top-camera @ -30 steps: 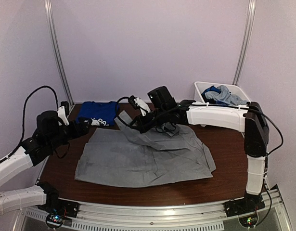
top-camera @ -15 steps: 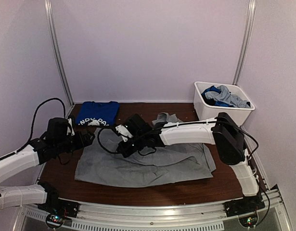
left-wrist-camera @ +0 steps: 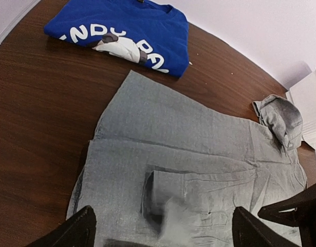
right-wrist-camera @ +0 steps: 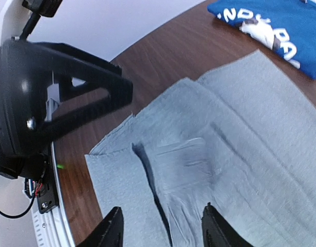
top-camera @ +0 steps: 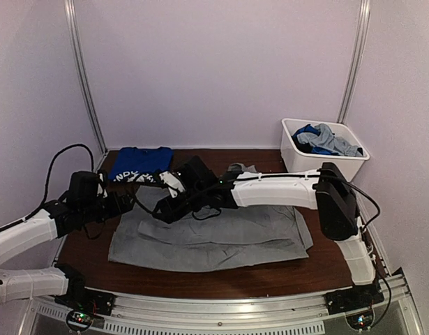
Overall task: Fold and stack the mixed laundry pile
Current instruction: Adjust the 1/3-folded shirt at the center of the board, then smooth out the 1/3-folded shirt at the center of the board.
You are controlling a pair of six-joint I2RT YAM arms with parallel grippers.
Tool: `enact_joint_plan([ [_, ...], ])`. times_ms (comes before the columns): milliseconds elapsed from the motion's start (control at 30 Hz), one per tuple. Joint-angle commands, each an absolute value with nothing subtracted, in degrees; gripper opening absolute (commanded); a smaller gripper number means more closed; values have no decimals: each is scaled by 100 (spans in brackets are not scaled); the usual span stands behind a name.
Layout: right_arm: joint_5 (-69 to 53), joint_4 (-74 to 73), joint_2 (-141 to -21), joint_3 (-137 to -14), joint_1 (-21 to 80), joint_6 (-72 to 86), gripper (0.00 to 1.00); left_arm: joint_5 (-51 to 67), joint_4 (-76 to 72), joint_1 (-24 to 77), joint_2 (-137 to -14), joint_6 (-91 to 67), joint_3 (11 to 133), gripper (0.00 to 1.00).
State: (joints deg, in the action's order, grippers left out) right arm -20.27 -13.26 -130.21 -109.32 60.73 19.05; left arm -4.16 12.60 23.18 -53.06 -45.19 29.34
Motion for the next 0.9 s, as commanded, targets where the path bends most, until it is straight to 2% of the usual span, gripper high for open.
enact_joint_plan([
  [0,-2362,-1313,-11804,-9739,6047,1767,60,-531,1451,2268,-5254,-4443,2873,94],
  [133,-2139,-1410,-10355,-8136,5714,1912,62,-433,1686,2268,-5187,-4419,2830,94],
  [333,-1759,-1938,-8066,-5477,4834,2672,58,-112,2350,2276,-4977,-4732,2664,92],
  [467,-1597,-2629,-6876,-4468,4400,2860,57,-239,3027,2276,-4763,-4932,2732,94],
  [600,-1127,-3331,-6397,-4024,4038,3153,55,-197,3400,2276,-4871,-5107,2875,94],
  [767,-1516,-2798,-6002,-3226,3684,3652,43,-1,3276,2276,-5273,-5188,2997,92],
  [867,-1619,-2582,-6190,-3017,3623,3657,36,0,3163,2276,-5437,-5142,3007,92],
])
